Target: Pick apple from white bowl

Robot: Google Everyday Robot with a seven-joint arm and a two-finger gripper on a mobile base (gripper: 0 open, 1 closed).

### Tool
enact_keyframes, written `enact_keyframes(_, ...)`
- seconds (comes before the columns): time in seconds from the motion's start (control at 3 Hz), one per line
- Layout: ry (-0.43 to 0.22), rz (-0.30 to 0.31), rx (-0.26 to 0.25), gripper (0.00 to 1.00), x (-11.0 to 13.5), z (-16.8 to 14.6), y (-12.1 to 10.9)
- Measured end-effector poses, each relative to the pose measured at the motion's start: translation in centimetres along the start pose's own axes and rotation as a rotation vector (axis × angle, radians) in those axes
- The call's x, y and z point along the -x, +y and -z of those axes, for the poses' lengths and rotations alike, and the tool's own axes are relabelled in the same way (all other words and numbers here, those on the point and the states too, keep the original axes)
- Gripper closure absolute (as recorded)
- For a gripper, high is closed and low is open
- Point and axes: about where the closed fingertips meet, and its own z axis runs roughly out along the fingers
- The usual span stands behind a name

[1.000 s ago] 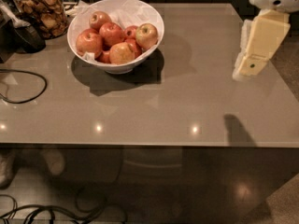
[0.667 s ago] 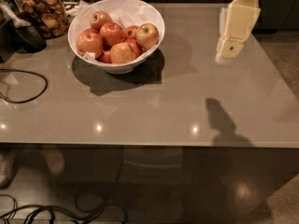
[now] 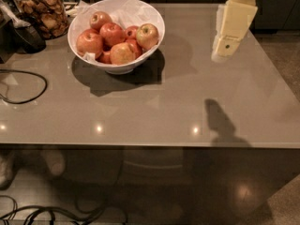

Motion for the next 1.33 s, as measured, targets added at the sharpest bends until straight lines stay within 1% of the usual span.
enact_keyframes(0.33,-0.005,-0.042,-0.042,0.00,3.2,-1.8,-4.9)
enact_keyframes(0.67,-0.012,-0.058,-0.041,0.00,3.1,-2.3,-5.2)
enact_keyframes(1.0,-0.016,-0.068,-0.045,0.00,3.8,-3.1,-6.5)
enact_keyframes(1.33,-0.024,-0.065,-0.051,0.00,4.9,-3.7,-8.5)
